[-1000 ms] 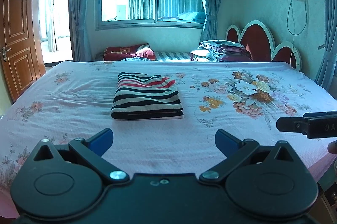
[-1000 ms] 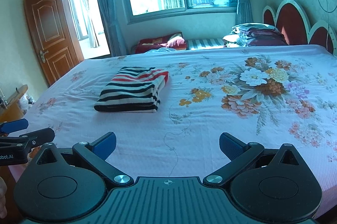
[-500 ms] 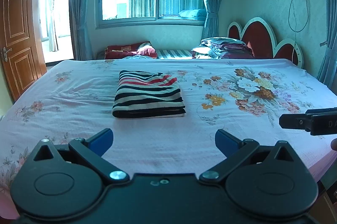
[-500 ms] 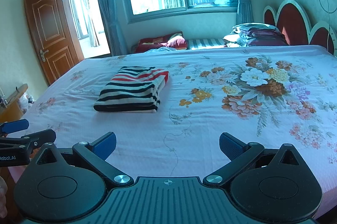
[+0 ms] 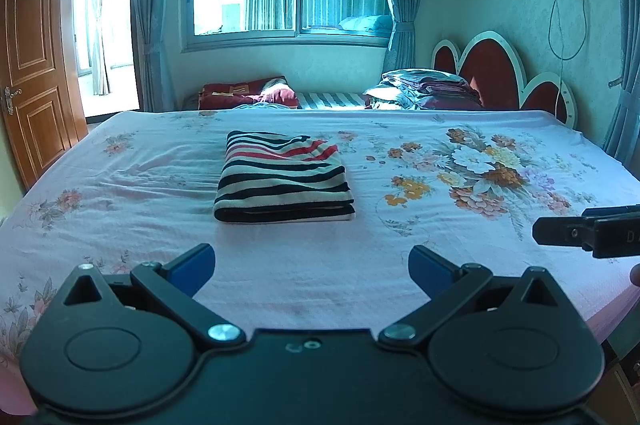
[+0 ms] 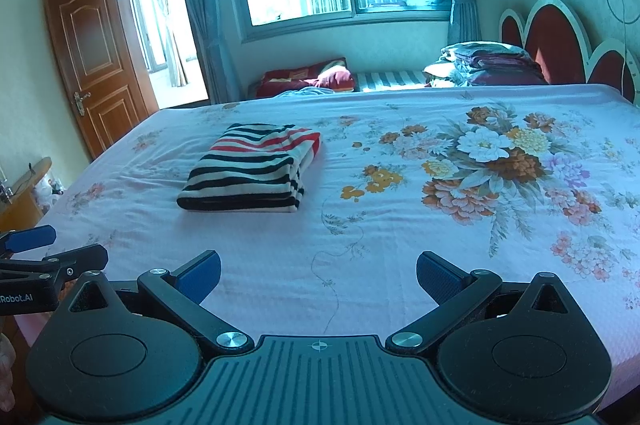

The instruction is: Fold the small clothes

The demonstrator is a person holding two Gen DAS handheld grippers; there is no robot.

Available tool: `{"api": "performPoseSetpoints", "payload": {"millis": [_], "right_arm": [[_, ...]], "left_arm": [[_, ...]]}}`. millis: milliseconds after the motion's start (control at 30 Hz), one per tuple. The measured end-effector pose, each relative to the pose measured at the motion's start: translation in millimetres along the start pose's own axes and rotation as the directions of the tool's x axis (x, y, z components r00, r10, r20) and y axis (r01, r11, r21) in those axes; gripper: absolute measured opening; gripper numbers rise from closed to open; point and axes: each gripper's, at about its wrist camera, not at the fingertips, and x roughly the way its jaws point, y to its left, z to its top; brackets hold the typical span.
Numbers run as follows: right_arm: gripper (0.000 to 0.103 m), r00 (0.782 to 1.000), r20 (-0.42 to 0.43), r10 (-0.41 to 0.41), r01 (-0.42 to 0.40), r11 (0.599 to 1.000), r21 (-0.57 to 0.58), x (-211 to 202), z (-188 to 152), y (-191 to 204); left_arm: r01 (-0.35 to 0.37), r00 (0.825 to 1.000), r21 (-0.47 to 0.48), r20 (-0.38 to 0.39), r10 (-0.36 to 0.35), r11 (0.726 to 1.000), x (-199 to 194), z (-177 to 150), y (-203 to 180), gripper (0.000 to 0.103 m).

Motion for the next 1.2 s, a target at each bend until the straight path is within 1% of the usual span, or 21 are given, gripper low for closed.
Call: {"api": "performPoseSetpoints", "payload": {"millis": [233,1200], "right_arm": [[0.103,1.000,-0.008,-0.002,0.002,1.000,-0.007,4,1,2],[0.103,1.000,-0.010,0.008,-0.008,1.000,-0.018,12,3,4]], "left_arm": [[-0.002,1.000,-0.013,-0.003,0.002,1.000,3,-1,4,0.103],[-0.004,1.000,-0.005,0.001,0.004,1.000,4,-1,8,0.103]]}}
